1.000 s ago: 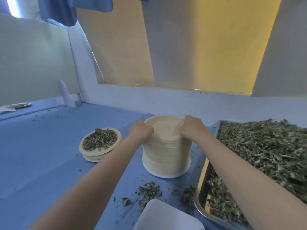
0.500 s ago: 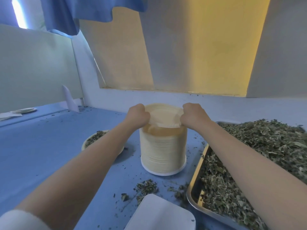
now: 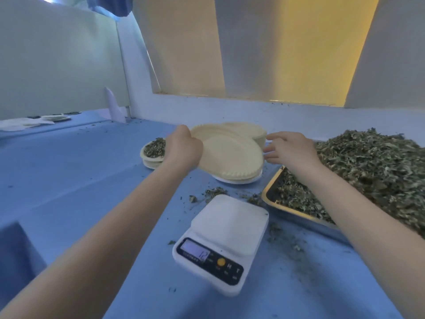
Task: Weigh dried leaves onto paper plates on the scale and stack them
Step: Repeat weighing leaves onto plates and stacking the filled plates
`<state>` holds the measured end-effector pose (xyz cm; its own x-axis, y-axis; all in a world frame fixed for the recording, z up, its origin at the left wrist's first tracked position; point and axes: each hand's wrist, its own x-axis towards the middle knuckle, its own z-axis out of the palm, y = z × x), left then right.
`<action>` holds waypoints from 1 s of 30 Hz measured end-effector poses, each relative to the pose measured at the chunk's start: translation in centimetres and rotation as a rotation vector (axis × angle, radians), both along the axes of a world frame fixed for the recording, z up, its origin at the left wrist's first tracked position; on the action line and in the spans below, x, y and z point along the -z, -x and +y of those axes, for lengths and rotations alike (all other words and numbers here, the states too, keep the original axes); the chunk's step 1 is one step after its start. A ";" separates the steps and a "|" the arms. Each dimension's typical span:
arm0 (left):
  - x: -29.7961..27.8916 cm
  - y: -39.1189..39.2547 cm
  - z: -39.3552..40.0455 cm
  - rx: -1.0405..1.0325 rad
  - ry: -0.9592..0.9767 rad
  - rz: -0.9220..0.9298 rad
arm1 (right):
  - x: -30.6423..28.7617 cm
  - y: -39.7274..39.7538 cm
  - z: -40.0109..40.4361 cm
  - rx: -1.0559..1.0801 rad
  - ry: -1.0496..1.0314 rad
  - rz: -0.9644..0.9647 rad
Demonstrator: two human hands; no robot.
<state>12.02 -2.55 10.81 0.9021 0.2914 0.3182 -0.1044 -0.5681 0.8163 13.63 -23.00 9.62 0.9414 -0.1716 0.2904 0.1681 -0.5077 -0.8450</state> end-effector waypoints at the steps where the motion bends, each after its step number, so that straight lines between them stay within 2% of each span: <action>1: 0.8 0.6 -0.1 0.003 0.000 0.033 | 0.4 0.9 0.5 -0.017 -0.012 0.000; 5: 4.6 1.9 -0.4 0.036 0.063 0.133 | 2.6 3.3 1.7 -0.019 0.204 -0.009; 9: 7.5 2.6 -0.7 0.053 0.029 0.236 | 5.2 4.3 1.8 -0.013 0.352 0.023; 15: 10.5 2.5 -0.7 0.124 -0.036 0.402 | 8.0 4.7 1.5 -0.008 0.433 0.094; 20: 10.7 1.7 0.2 0.123 0.036 0.383 | 8.1 4.0 1.7 0.053 0.604 0.058; 30: 10.0 -0.2 1.4 0.136 0.164 0.331 | 7.8 2.1 3.4 -0.056 0.525 -0.033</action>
<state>12.26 -1.18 0.78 0.9821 0.1848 -0.0369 0.1140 -0.4267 0.8972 11.50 -19.62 1.80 0.9337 0.0555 0.3536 0.2297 -0.8506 -0.4730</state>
